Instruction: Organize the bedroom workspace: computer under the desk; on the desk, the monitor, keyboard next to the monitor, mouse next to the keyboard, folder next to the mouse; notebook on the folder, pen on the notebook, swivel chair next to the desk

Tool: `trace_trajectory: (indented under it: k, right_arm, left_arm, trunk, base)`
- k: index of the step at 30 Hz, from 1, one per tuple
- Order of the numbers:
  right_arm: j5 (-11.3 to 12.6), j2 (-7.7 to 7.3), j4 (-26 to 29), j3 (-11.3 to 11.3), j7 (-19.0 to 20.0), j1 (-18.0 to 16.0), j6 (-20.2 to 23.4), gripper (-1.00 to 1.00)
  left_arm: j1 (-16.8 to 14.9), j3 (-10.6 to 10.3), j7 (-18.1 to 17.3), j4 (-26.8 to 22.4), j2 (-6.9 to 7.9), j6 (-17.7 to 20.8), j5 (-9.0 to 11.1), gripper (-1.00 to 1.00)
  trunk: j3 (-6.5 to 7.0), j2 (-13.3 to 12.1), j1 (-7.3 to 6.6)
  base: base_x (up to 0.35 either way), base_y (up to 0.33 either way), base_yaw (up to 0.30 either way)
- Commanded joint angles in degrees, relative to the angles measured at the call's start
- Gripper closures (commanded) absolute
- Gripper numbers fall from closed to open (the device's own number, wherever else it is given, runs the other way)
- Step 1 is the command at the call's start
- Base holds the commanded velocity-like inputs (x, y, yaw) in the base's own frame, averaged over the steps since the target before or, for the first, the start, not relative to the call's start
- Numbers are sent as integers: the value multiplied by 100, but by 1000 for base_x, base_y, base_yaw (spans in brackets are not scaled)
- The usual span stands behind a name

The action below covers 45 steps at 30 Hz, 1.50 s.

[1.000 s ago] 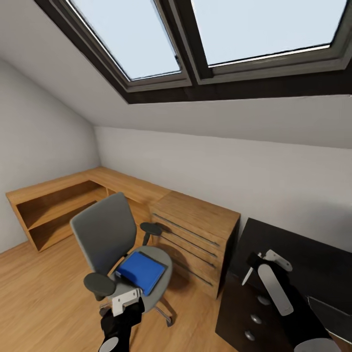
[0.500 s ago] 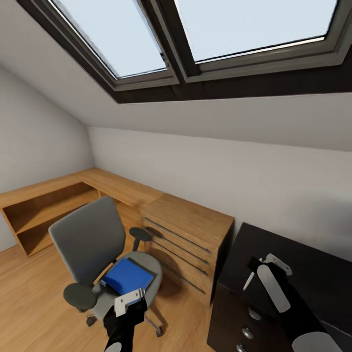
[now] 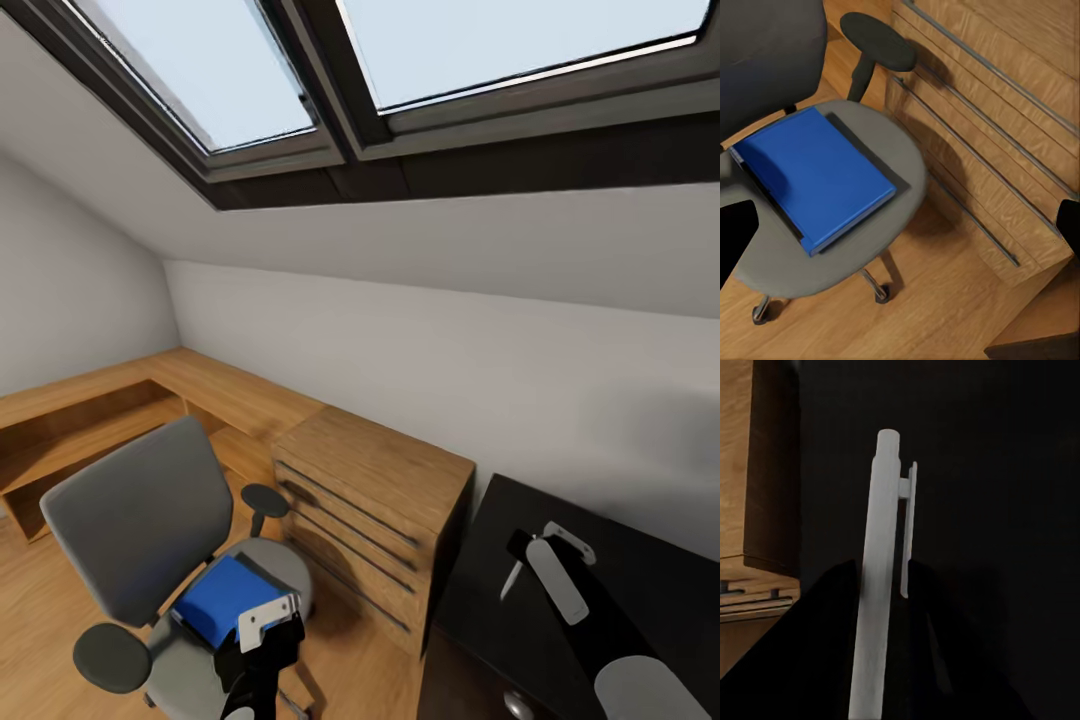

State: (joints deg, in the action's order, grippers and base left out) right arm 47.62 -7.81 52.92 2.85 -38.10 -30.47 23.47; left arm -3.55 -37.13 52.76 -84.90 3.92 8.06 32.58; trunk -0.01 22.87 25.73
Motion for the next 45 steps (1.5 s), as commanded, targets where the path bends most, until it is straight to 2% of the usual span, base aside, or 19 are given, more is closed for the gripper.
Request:
trace_trajectory:
  k: [1, 8, 11, 17, 24, 30, 32, 38, 45]
  right_arm:
    - [27, -8, -115, 22, 12, -59, 13, 100]
    - [0, -11, -929, 27, 381, -418, -16, 100]
    - [-128, -10, -1548, 30, 648, -678, -37, 100]
    - [-263, 25, -2183, 39, 987, -836, -198, 100]
    - [-263, 73, -2380, 41, 991, -860, -172, 100]
    - [-262, 140, -2440, 45, 806, -871, -162, 100]
    - [-267, 210, -2450, 48, 639, -873, -167, 100]
    - [-274, 265, -2456, 64, 586, -873, -178, 100]
    - [-281, 304, -2459, 79, 562, -873, -193, 100]
  left_arm:
    - [-5, -16, 39, -9, 4, 39, 13, -100]
    - [-4, -21, 26, -12, 3, 40, 14, -100]
    - [-5, -18, 25, -17, 3, 40, 15, -100]
    - [-5, -23, 24, -75, -1, 38, 13, -100]
    - [-5, -28, 24, -116, -5, 38, 14, -100]
    - [-5, -29, 24, -164, -5, 38, 18, -100]
    - [-5, -30, 32, -185, -5, 38, 19, -100]
    - [-5, -31, 175, -203, -5, 38, 20, -100]
    - [-5, -64, 538, -218, -19, 38, 20, -100]
  trunk:
    - [-3, 4, 6]
    - [-3, 4, 6]
    - [-3, 4, 6]
    - [-3, 4, 6]
    - [-3, 4, 6]
    - [-3, 4, 6]
    - [-38, 85, 49]
    - [-146, 325, 181]
    - [-272, 606, 335]
  base:
    - [271, -114, 0]
    - [95, -41, 0]
    - [12, -5, 0]
    - [2, -1, 0]
    - [0, 0, 0]
    - [0, 0, 0]
    - [0, 0, 0]
    - [0, 0, 0]
    - [0, 0, 0]
